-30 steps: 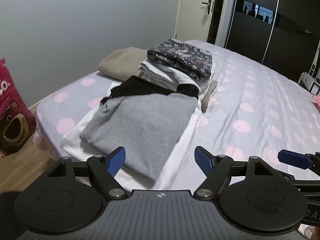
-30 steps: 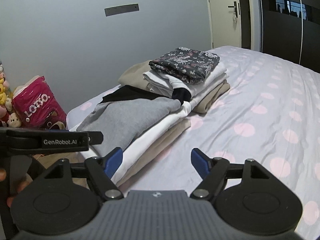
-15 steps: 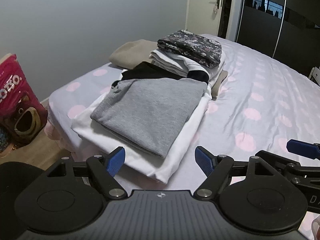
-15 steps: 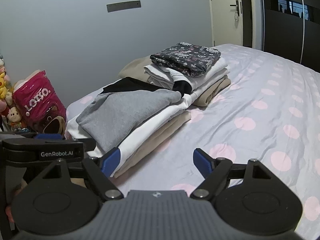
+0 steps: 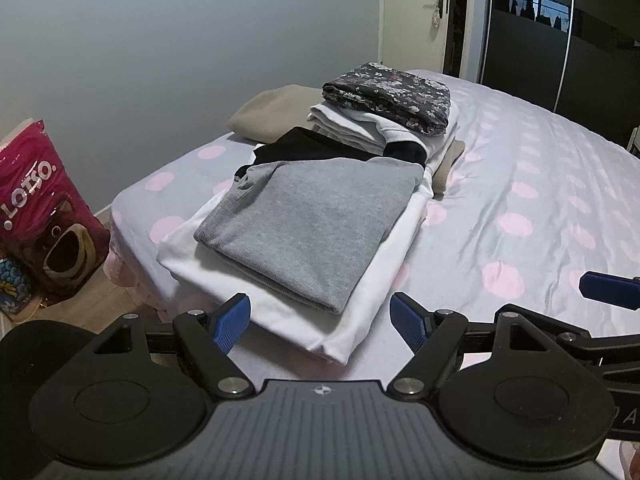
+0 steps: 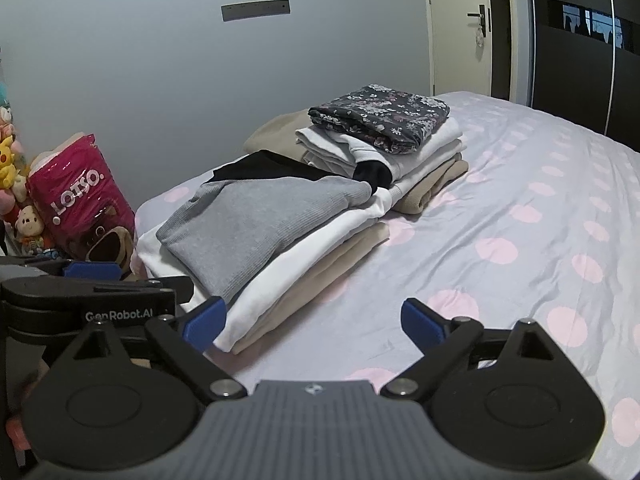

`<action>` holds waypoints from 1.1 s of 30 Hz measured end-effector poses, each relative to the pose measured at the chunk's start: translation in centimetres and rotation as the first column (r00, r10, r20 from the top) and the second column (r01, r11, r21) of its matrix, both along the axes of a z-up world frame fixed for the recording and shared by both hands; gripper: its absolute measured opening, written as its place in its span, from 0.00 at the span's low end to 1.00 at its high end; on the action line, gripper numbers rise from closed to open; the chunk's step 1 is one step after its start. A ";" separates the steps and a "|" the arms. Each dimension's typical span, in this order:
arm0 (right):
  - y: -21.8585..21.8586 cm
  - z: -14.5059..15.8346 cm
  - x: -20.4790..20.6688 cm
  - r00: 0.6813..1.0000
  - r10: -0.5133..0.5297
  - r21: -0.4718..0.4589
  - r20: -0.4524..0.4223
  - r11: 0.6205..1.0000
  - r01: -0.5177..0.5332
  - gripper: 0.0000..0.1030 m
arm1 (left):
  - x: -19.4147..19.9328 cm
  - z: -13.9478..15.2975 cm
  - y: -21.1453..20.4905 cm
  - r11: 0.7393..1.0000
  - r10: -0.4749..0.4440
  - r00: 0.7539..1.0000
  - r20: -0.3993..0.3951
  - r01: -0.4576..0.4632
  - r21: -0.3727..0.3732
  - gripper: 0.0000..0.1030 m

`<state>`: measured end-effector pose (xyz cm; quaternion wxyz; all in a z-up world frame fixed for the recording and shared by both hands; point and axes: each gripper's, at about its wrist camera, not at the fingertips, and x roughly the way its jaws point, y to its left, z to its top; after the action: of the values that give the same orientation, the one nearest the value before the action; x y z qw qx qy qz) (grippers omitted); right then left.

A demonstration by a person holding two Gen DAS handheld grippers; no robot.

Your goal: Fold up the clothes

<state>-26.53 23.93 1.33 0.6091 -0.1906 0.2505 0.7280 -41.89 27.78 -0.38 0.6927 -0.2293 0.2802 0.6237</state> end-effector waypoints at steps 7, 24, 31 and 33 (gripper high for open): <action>0.4 -0.3 0.7 0.998 -0.037 -0.033 -0.046 0.999 0.035 0.93 | 0.2 -0.1 -0.2 1.000 -0.003 1.000 -0.009 0.003 -0.008 0.74; 0.4 -0.6 0.4 1.000 -0.028 -0.026 -0.002 0.999 0.028 0.93 | 0.2 -0.5 0.0 0.999 0.003 1.000 -0.005 -0.003 -0.038 0.74; 0.4 -0.7 0.5 1.000 -0.027 -0.032 -0.009 0.999 0.027 0.93 | 0.2 -0.5 -0.1 0.999 0.004 1.000 -0.006 -0.004 -0.038 0.74; 0.4 -0.7 0.5 1.000 -0.026 -0.033 -0.009 0.999 0.026 0.93 | 0.3 -0.5 0.0 0.999 0.004 1.000 -0.005 -0.004 -0.041 0.74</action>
<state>-26.04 24.34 0.62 0.6141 -0.1938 0.2679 0.7166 -41.62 27.73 -0.87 0.6858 -0.2424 0.2942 0.6200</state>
